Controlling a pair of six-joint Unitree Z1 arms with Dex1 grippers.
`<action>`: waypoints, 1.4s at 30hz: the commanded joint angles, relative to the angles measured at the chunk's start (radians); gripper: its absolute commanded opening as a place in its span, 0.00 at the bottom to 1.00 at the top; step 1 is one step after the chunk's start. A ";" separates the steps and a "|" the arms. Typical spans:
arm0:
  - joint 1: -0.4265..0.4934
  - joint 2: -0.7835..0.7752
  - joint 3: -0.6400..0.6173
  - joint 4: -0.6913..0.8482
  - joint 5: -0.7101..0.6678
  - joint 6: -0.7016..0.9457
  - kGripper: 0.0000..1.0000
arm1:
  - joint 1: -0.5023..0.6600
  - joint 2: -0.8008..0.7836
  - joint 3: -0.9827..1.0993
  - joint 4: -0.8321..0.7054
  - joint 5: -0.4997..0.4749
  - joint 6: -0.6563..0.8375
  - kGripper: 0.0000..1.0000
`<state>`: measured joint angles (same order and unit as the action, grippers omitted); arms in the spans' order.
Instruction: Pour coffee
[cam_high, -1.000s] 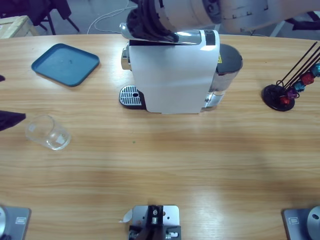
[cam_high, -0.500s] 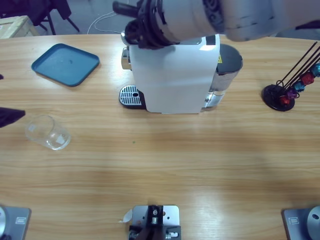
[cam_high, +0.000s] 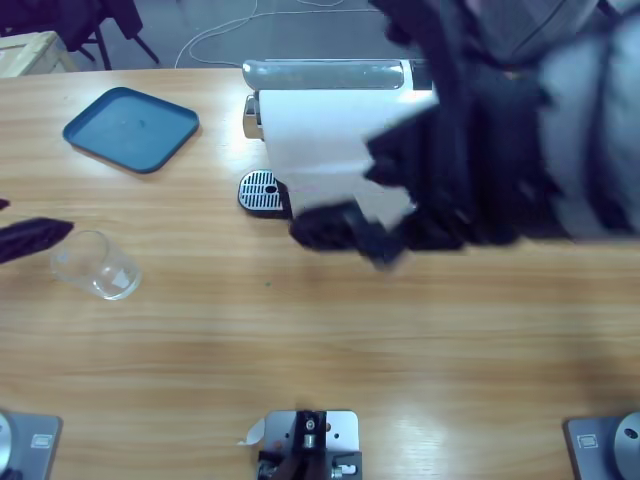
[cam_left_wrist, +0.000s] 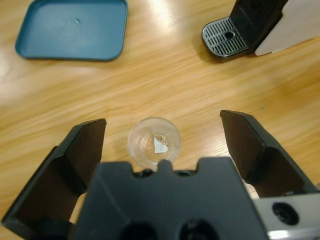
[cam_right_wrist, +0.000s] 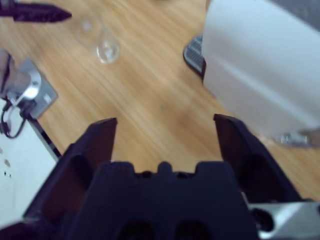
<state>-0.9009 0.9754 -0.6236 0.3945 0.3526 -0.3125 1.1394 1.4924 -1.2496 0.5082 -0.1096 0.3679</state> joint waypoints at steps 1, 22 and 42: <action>0.005 0.045 0.082 -0.072 0.080 -0.049 1.00 | 0.037 -0.067 0.076 0.051 -0.030 0.076 1.00; 0.005 0.210 0.268 -0.328 0.020 -0.215 1.00 | 0.037 -0.069 0.163 0.042 -0.067 0.137 1.00; 0.005 0.329 0.286 -0.395 0.049 -0.225 0.98 | 0.037 -0.071 0.224 0.002 -0.059 0.177 1.00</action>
<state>-0.9009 1.2788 -0.3734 0.0148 0.3824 -0.5265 1.1659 1.4305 -1.0773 0.5292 -0.1562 0.5192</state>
